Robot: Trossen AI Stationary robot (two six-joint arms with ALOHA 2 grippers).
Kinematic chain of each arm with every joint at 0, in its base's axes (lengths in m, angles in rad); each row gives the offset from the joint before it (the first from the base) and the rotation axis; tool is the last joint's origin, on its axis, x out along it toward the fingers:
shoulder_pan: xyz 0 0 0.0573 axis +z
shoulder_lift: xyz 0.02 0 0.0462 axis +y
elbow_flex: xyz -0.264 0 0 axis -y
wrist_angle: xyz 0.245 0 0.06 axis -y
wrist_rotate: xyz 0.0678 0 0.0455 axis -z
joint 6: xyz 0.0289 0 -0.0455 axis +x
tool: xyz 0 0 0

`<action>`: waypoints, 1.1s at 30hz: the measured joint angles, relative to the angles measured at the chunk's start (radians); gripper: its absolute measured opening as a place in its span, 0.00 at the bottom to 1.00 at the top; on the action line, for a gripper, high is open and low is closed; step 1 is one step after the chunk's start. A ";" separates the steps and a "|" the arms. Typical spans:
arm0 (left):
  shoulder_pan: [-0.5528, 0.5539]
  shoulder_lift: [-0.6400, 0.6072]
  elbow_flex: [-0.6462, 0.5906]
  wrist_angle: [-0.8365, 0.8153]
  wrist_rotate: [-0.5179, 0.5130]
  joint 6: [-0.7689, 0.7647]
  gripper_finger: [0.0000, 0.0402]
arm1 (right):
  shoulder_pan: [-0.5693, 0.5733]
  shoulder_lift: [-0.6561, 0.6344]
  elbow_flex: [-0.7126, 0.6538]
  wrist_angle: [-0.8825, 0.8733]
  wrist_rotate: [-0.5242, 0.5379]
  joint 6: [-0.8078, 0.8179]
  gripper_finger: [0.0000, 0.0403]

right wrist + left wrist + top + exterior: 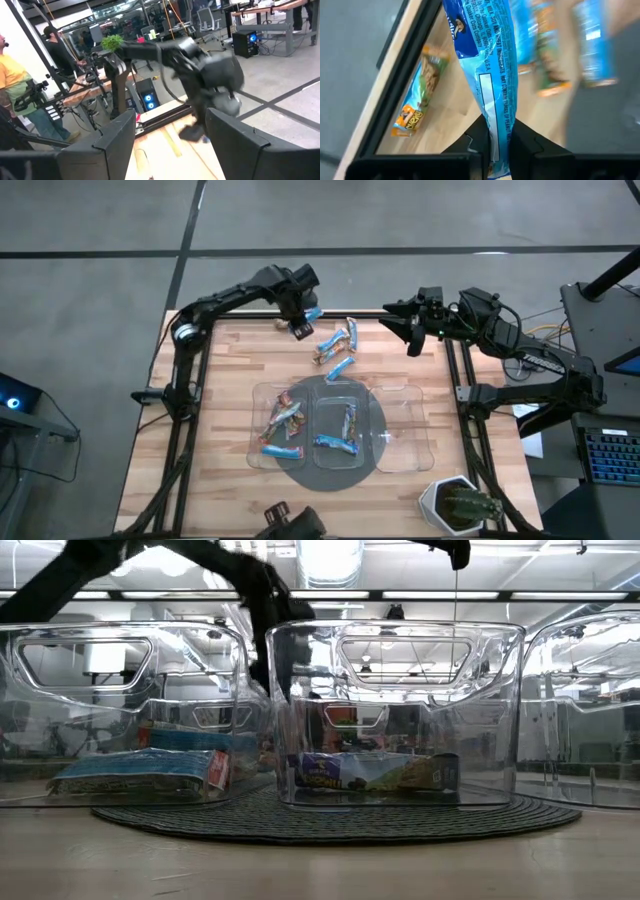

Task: Pick and place Granola Bars by type
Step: Put the blue granola bar into the middle transparent bin

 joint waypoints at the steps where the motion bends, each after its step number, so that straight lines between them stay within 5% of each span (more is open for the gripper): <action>1: -0.006 -0.019 0.022 -0.019 0.015 0.008 0.07 | 0.000 0.000 0.000 0.000 0.000 -0.003 0.57; 10: -0.111 -0.221 0.148 -0.058 0.195 0.045 0.07 | 0.000 0.000 0.000 0.005 0.000 -0.024 0.57; 16: -0.228 -0.365 0.143 0.036 0.216 0.096 0.07 | 0.000 0.006 0.000 0.058 -0.008 -0.022 0.57; 24: -0.305 -0.409 0.140 0.068 0.027 0.112 0.07 | 0.007 0.008 0.024 0.104 -0.015 0.001 0.57; 33: -0.321 -0.362 0.140 0.070 -0.022 0.157 0.07 | 0.054 0.028 0.060 0.100 -0.023 0.005 0.57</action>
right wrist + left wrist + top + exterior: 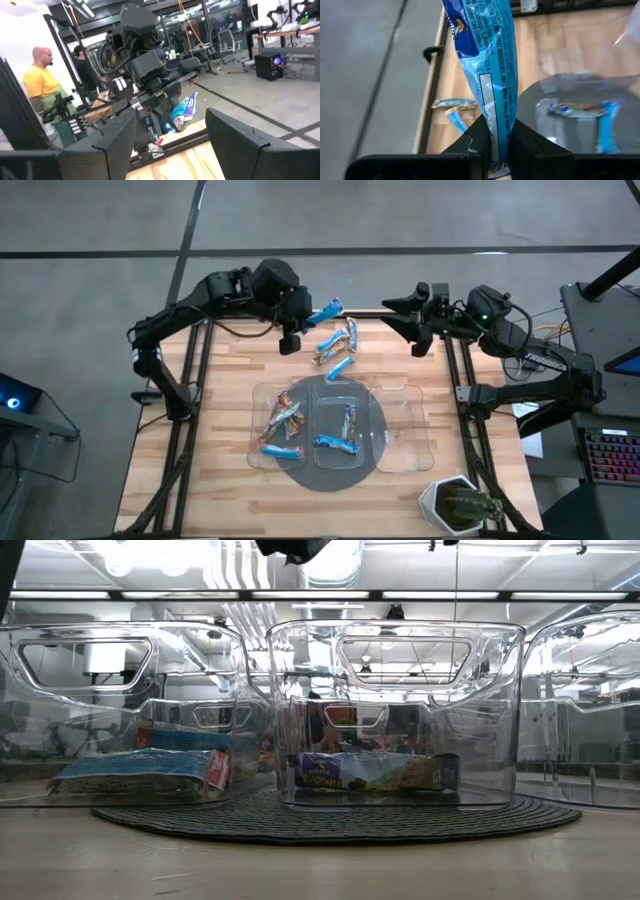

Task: Pick and place Granola Bars by type
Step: Put the blue granola bar into the middle transparent bin

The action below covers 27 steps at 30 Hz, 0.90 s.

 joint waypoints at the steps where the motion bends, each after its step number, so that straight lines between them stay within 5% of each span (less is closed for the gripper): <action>1: -0.006 0.002 0.000 0.001 -0.025 0.013 0.07 | 0.003 0.010 0.006 -0.003 0.001 0.000 0.57; 15: -0.043 0.004 0.000 0.070 -0.116 0.069 0.07 | 0.012 0.243 0.183 -0.013 -0.046 -0.004 0.57; 27: -0.053 -0.001 0.000 0.055 -0.156 0.111 0.07 | 0.012 0.372 0.354 -0.197 -0.049 -0.061 0.57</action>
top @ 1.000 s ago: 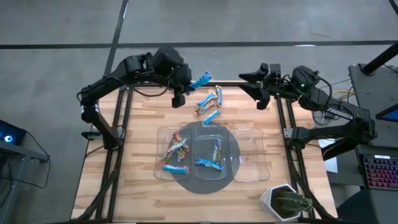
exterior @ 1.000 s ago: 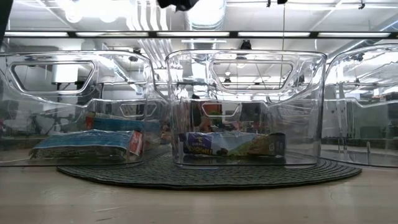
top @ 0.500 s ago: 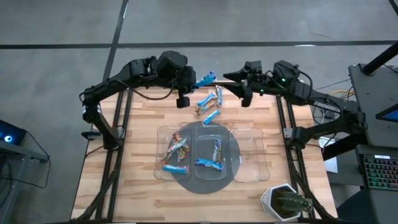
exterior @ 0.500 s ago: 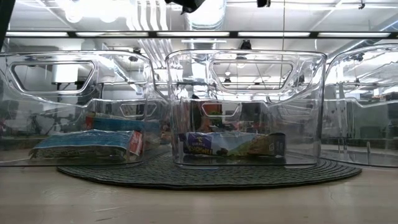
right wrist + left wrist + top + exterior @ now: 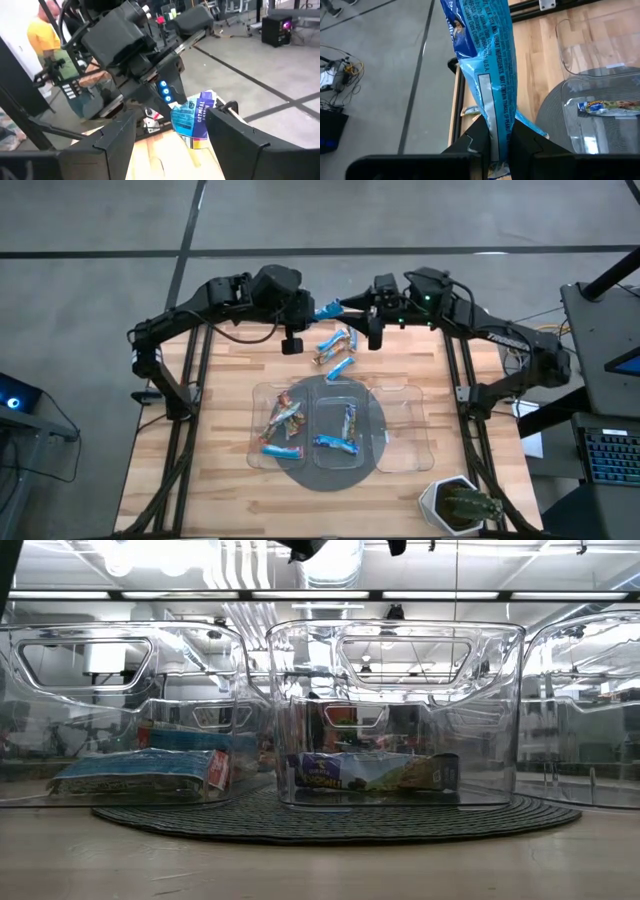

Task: Pick and place Granola Bars by type
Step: Put the blue granola bar into the middle transparent bin

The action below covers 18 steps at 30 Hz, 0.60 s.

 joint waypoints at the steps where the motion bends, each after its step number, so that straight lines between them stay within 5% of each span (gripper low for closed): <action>1: 0.000 0.000 0.000 0.000 0.000 0.002 0.07 | 0.000 0.005 0.011 -0.007 0.000 -0.005 0.57; 18: -0.007 -0.005 0.000 -0.012 -0.024 0.035 0.07 | -0.001 0.018 0.024 -0.023 0.001 -0.018 0.57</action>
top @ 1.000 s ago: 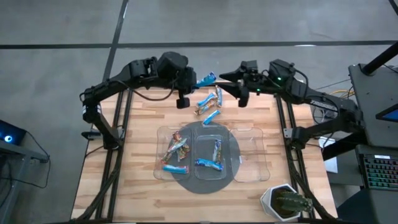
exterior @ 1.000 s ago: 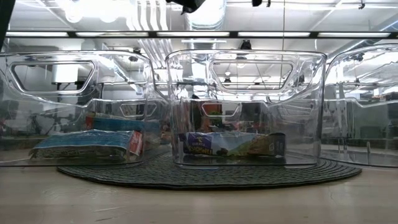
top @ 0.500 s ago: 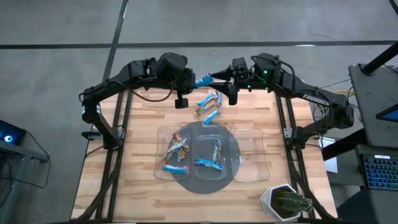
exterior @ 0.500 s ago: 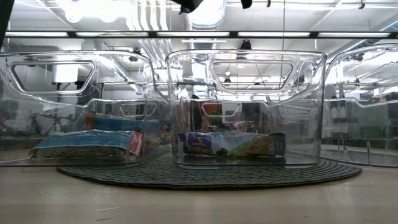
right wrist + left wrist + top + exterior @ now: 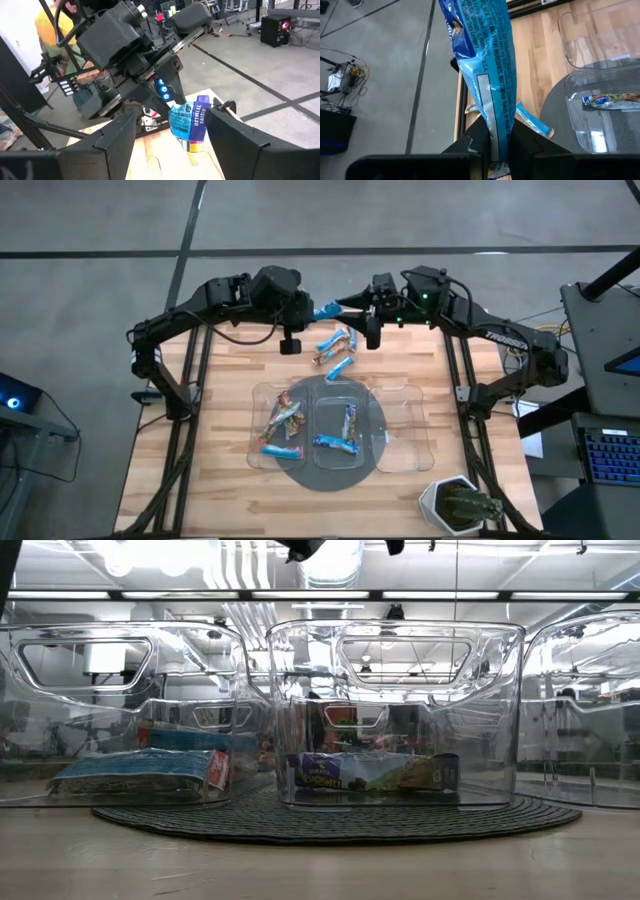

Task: Pick and place Granola Bars by type
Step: Put the blue granola bar into the middle transparent bin

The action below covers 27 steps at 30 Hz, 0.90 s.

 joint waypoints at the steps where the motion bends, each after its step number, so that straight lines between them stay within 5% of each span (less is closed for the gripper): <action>1: 0.000 0.000 0.000 0.001 0.000 0.000 0.07 | 0.000 0.000 -0.004 0.000 0.000 0.000 0.57; 27: -0.019 0.000 0.000 0.114 0.041 0.006 0.07 | -0.001 0.000 -0.014 0.008 0.010 0.005 0.56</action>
